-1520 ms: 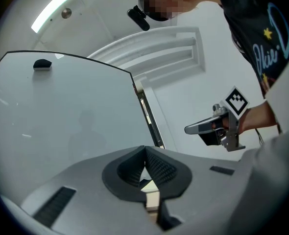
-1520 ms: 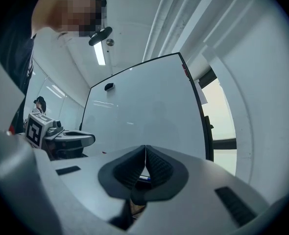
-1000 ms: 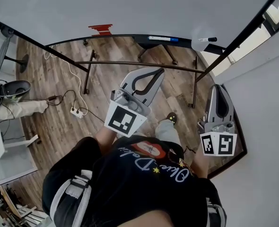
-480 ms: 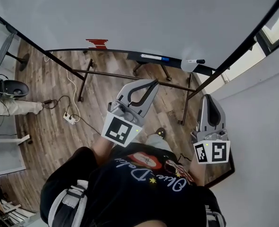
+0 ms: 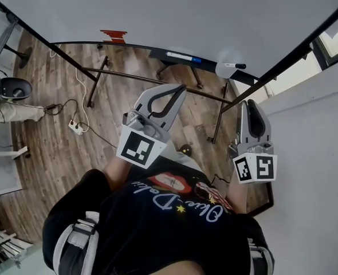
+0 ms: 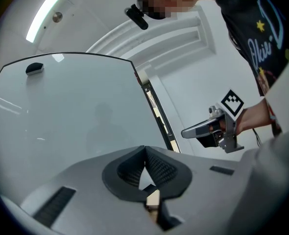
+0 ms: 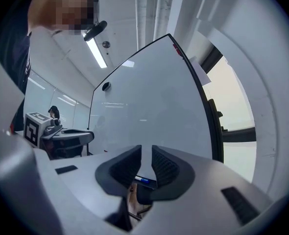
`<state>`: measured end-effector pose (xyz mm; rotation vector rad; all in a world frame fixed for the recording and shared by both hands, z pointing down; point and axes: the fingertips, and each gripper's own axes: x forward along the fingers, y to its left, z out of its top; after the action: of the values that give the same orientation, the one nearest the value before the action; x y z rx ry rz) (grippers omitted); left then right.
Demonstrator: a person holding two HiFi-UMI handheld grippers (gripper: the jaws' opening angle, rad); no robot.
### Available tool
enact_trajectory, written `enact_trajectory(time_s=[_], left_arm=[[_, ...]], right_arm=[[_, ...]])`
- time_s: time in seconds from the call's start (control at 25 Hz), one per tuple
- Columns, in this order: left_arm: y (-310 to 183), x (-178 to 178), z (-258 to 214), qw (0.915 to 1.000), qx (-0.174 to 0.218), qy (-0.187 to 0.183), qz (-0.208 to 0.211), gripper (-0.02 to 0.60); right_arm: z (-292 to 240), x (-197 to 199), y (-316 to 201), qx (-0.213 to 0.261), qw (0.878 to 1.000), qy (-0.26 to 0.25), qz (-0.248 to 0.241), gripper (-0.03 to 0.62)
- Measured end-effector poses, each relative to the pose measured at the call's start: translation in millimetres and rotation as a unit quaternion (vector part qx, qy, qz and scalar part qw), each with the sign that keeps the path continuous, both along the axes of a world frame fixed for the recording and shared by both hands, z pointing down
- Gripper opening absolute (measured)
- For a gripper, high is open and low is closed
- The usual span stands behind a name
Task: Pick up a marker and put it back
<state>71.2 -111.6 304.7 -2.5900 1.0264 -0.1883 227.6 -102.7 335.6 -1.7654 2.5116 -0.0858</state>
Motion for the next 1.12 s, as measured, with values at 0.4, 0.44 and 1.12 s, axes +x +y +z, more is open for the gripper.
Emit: enact_trajectory(time_s=[0.4, 0.44, 1.12], left_arm=[[-31, -4, 8, 0.9999, -0.004, -0.002, 0.014, 0.003], [-35, -5, 8, 0.9999, -0.005, -0.003, 0.013, 0.003], [-85, -13, 29, 0.9991, -0.040, -0.009, 0.015, 0.003]], right_arm=[[12, 4, -33, -0.020, 0.999, -0.005, 0.024, 0.087], [13, 3, -39, -0.022, 0.999, -0.010, 0.025, 0.094], [51, 18, -113, -0.071, 0.995, -0.031, 0.067, 0.129]])
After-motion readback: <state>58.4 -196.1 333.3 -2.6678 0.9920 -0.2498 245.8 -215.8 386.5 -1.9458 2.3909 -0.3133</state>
